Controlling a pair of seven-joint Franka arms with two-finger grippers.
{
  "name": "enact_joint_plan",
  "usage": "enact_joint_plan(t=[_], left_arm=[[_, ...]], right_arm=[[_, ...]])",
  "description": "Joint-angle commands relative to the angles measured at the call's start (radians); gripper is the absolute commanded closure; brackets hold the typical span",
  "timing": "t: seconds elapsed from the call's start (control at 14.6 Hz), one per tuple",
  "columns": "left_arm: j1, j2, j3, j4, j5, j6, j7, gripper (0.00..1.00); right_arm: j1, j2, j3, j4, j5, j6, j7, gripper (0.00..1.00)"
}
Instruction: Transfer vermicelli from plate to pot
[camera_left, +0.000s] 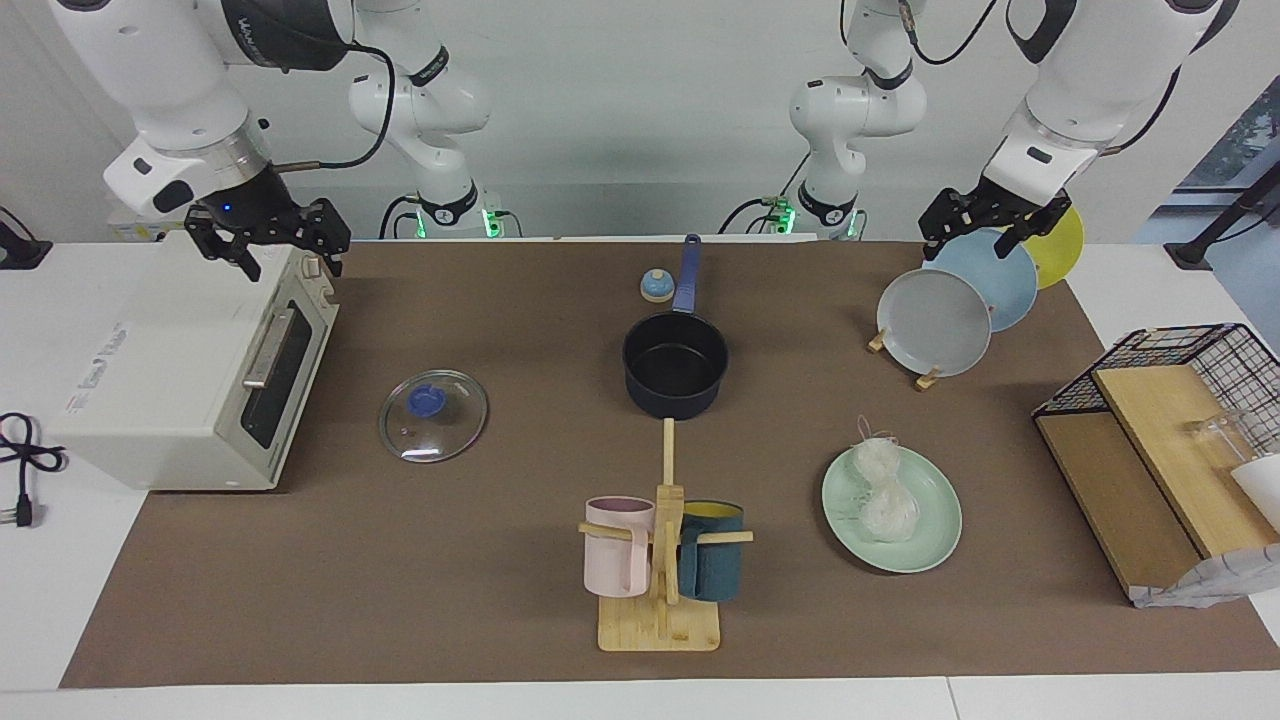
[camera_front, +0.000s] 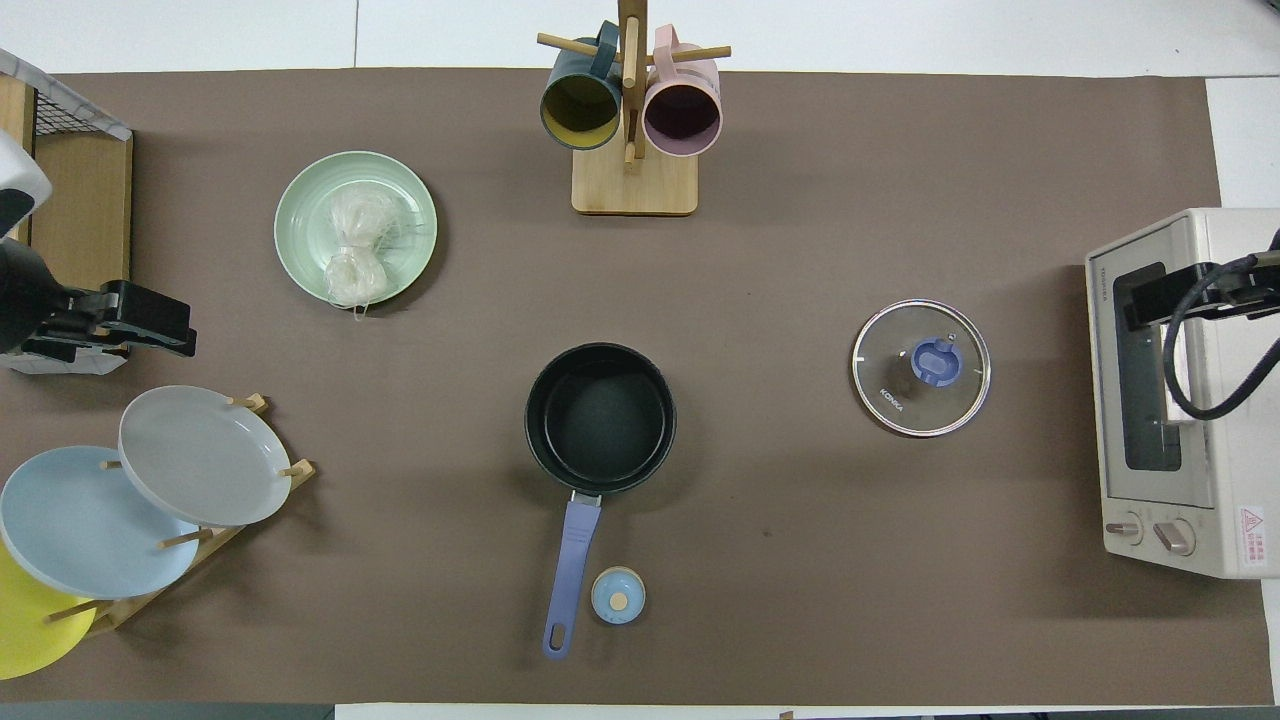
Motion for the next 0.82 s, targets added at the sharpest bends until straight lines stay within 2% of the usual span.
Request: enact_joint_plan(t=[0.0,0.75], left_arm=[[0.006,-0.014,-0.009,-0.003,0.004,0.010,-0.004,0.00],[0.003,-0.014,-0.009,-0.007,-0.016,0.031,-0.007,0.00]], right_arm=[[-0.005,-0.012,0.005,-0.003,0.012,-0.003,0.013,0.00],[0.004,-0.024,0.012,-0.026,0.032,0.012,0.010,0.00]])
